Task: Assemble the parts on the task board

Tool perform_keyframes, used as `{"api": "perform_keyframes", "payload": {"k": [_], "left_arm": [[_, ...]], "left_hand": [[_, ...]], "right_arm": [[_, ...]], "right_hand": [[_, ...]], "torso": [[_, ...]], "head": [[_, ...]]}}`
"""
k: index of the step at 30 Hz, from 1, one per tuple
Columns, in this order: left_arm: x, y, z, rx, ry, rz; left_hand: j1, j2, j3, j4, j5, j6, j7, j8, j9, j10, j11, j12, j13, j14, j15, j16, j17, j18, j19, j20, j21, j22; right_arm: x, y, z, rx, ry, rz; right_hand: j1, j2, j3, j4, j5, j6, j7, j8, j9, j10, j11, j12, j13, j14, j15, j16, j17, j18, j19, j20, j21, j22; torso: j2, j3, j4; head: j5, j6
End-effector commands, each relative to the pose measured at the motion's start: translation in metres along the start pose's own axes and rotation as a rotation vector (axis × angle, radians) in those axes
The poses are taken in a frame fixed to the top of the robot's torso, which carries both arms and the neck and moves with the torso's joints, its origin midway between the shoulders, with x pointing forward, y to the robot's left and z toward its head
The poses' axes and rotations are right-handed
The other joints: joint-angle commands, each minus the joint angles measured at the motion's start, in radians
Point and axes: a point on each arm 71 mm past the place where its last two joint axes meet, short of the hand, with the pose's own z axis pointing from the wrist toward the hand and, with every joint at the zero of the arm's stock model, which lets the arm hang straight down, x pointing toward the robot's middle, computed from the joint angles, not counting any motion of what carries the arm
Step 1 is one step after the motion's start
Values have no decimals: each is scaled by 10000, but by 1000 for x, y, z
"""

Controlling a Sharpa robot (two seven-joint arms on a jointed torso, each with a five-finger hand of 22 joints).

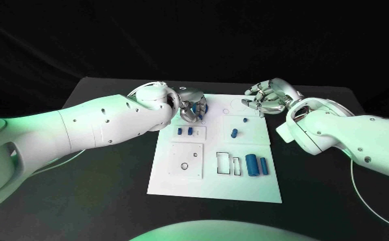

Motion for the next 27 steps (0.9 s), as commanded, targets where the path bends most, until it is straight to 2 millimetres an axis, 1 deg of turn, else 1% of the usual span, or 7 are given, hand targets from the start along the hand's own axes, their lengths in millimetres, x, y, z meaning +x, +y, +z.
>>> {"api": "perform_keyframes", "payload": {"k": [1, 7, 15, 18, 20, 23, 27], "left_arm": [[-5, -3, -2, 258, -458, -553], [-6, 3, -9, 234, -545, -792], [-2, 17, -19, -50, -264, -945], [-1, 22, -21, -169, -180, -979], [0, 25, -23, -252, -117, -976], [1, 29, -24, -367, -46, -973], [2, 33, -27, -465, 30, -979]], "left_hand": [[-116, -7, -30, -57, 69, 86, -5, -29, 20, 108, 8, -34, -9, 64, -14, 59, -5, -144, 41, 7, 43, 535], [-127, -30, -45, -72, 60, 102, -13, -27, 28, 133, 2, -48, -11, 69, -19, 62, -3, -143, 47, 6, 54, 536], [-156, -85, -76, -99, 54, 121, -15, -34, 39, 142, 7, -99, -22, 53, -19, 43, -62, -133, 23, 6, -6, 521], [-191, -108, -98, -95, 47, 118, -12, -44, 41, 148, 12, -121, -26, 50, -15, 40, -72, -132, 14, 8, -22, 516], [-196, -111, -102, -94, 47, 118, -13, -45, 42, 150, 12, -125, -26, 43, -14, 33, -95, -130, 9, 8, -39, 512], [-196, -111, -102, -94, 47, 118, -13, -45, 42, 150, 12, -125, -26, 43, -14, 33, -95, -130, 9, 8, -39, 512], [-197, -124, -109, -103, 49, 112, -14, -53, 42, 155, 11, -134, -27, 39, -13, 29, -106, -127, 0, 9, -59, 507]], "right_arm": [[0, 1, 0, -118, -30, -38], [0, 1, 0, -108, -38, -27], [-1, 0, 0, -77, -45, -28], [-1, 0, 0, -76, -36, -28], [-1, 0, 0, -75, -34, -29], [-1, 0, 0, -71, -35, -30], [-1, 0, 0, -64, -30, -31]], "right_hand": [[-8, -63, 56, -22, 17, 107, 46, 41, 17, -50, -12, -44, -12, -49, -2, -55, -16, 121, -66, -6, -47, -9], [-8, -63, 56, -22, 17, 106, 46, 41, 17, -50, -12, -45, -12, -49, -2, -55, -16, 121, -66, -6, -47, -9], [-8, -63, 56, -22, 17, 106, 46, 41, 17, -50, -12, -45, -12, -49, -2, -55, -16, 121, -66, -6, -47, -9], [-8, -63, 56, -22, 17, 106, 46, 41, 17, -50, -12, -45, -12, -49, -2, -55, -16, 121, -66, -6, -47, -9], [-8, -63, 56, -22, 17, 106, 46, 41, 17, -50, -12, -45, -12, -49, -2, -55, -16, 121, -66, -6, -47, -9], [-27, -76, 61, -20, 13, 98, 48, 43, 21, -47, -8, -55, -28, -51, -1, -57, -20, 121, -66, -6, -52, -9], [-27, -76, 61, -20, 13, 98, 48, 43, 21, -47, -8, -55, -28, -51, -1, -57, -20, 121, -66, -6, -52, -9]], "torso": [[3, -2, 2], [13, -1, -4], [3, 6, 21], [2, 3, 13], [3, 4, -5], [4, 0, -5], [11, 5, 1]], "head": [[-16, 21], [-33, 52], [-62, 4], [-52, 2], [-35, -3], [-10, -11], [13, -11]]}}
